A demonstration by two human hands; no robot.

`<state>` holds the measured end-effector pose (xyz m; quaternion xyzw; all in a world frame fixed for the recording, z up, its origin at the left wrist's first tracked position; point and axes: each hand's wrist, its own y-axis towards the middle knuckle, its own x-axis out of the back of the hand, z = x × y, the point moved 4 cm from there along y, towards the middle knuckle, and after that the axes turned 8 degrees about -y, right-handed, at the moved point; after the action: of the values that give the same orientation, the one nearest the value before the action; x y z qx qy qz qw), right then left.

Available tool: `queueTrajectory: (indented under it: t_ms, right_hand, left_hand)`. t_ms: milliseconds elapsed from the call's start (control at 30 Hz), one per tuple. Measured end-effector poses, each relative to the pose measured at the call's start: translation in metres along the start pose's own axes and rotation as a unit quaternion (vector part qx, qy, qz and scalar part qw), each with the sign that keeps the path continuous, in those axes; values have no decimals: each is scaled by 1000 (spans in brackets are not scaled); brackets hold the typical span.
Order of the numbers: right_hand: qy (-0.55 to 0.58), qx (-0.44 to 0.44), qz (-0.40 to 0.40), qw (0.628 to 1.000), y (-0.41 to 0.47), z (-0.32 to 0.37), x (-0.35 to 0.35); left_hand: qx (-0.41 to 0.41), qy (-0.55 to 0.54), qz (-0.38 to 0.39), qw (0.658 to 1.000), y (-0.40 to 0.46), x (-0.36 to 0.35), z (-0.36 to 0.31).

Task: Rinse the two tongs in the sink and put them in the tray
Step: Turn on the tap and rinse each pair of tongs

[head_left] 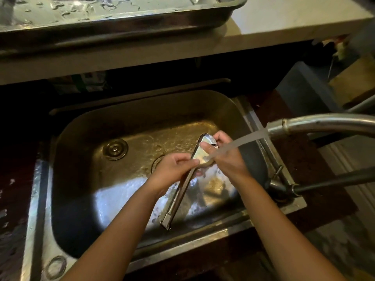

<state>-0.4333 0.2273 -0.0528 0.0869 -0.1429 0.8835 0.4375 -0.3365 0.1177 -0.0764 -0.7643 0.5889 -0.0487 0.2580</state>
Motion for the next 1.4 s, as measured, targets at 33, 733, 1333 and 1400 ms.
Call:
queueTrajectory:
  t_ms: [33,733,1333,1400]
  right_hand:
    - [-4,7,-5,1000,2,3,2]
    - [13,31,-85,996,31,15,53]
    - [-37,-247,-110,962,5,-42,4]
    - [-36,-246,-106,963,5,-46,5]
  left_hand:
    - [2,-7,6,1000,4,-2,-2]
    - [61,17,105,992,-7,3,20]
    - [-255,508,-137,811,-33,-10,42]
    - [-251,495,-138,821,-36,-13,44]
